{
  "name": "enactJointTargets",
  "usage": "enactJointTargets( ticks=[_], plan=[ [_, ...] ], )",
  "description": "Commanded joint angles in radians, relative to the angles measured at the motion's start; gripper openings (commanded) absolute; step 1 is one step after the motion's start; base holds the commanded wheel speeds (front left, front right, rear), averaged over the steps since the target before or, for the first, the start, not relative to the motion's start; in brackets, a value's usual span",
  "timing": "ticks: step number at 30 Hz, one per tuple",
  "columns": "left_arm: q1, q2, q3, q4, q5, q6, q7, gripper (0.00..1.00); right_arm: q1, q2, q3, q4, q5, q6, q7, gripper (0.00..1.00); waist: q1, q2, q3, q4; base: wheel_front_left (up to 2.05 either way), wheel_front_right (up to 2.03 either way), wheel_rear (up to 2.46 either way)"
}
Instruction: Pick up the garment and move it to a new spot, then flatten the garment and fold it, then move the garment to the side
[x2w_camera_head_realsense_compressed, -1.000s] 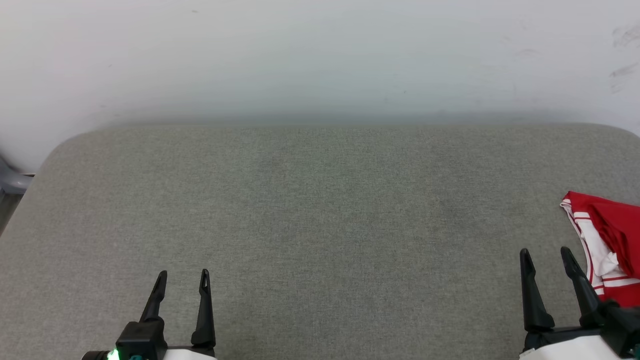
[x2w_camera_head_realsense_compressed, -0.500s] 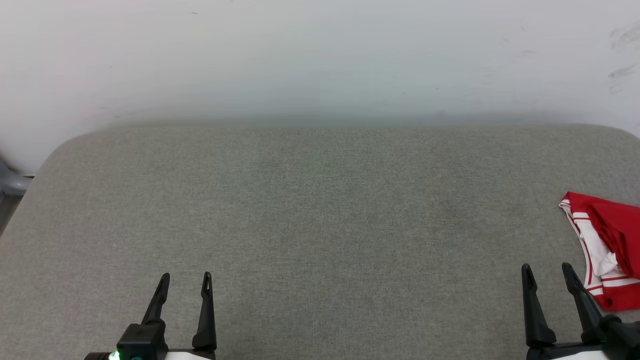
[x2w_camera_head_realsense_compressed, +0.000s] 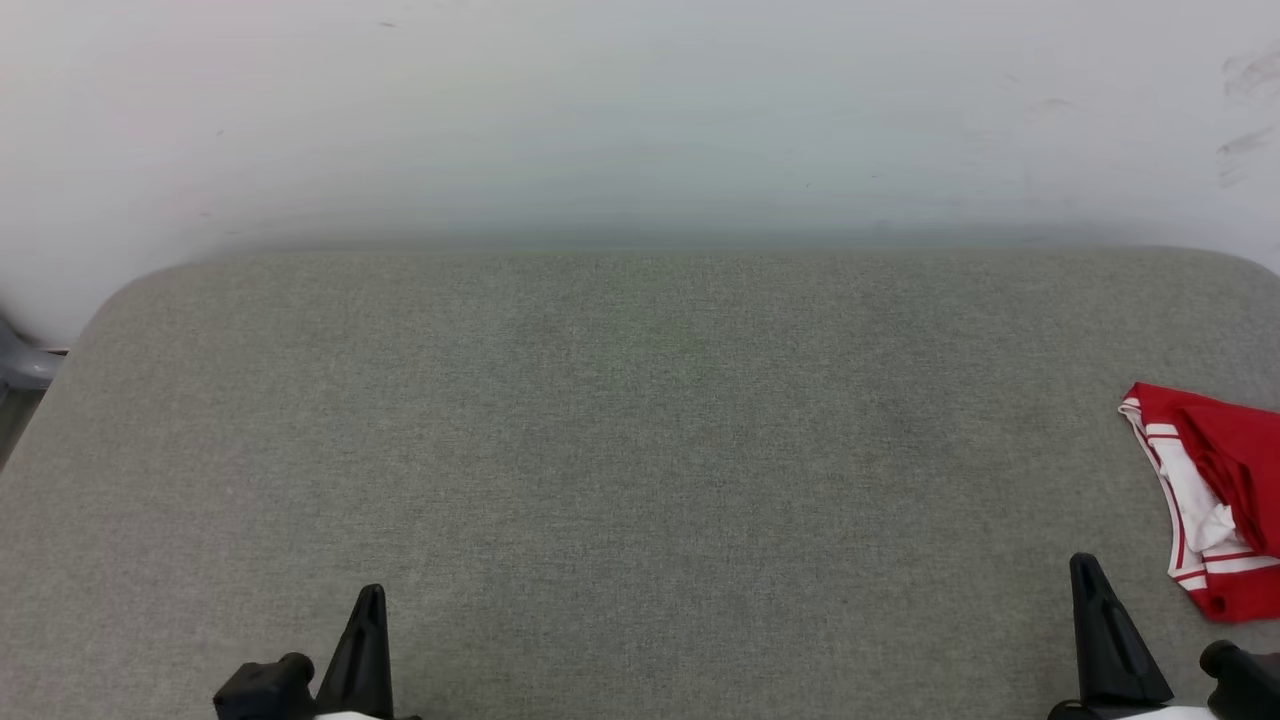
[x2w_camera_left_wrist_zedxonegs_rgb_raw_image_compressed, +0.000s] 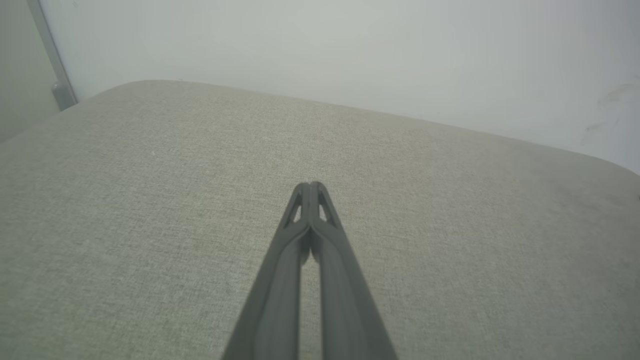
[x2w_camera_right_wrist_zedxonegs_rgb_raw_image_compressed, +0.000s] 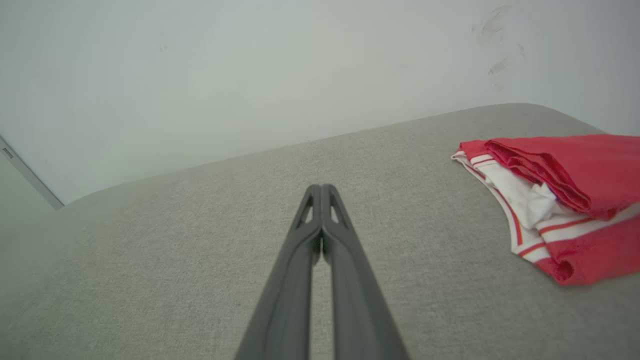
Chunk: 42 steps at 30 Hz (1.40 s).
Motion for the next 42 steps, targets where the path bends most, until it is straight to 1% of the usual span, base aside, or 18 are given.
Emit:
enactJointTargets(
  ticks=[1, 19, 42],
  plan=[
    [-0.031, 0.001, 0.009, -0.012, -0.046, -0.005, 0.01, 0.0, -0.028, -0.006, 0.001, -0.008, 0.048, 0.0, 0.008, 0.0, 0.0, 0.0, 0.0, 0.0, 0.0, 0.0, 0.0],
    [-0.083, 0.001, 0.037, 0.018, -0.372, -0.034, 0.087, 0.0, -0.087, -0.015, 0.007, 0.034, 0.369, 0.0, 0.078, 0.0, -0.0001, 0.0, 0.002, -0.002, 0.0, 0.0, 0.0],
    [-0.137, 0.0, 0.066, 0.049, -0.702, -0.064, 0.168, 0.0, -0.146, -0.019, 0.008, 0.076, 0.689, 0.0, 0.155, 0.0, -0.0001, 0.0, 0.004, -0.005, 0.0, 0.0, 0.0]
  ],
)
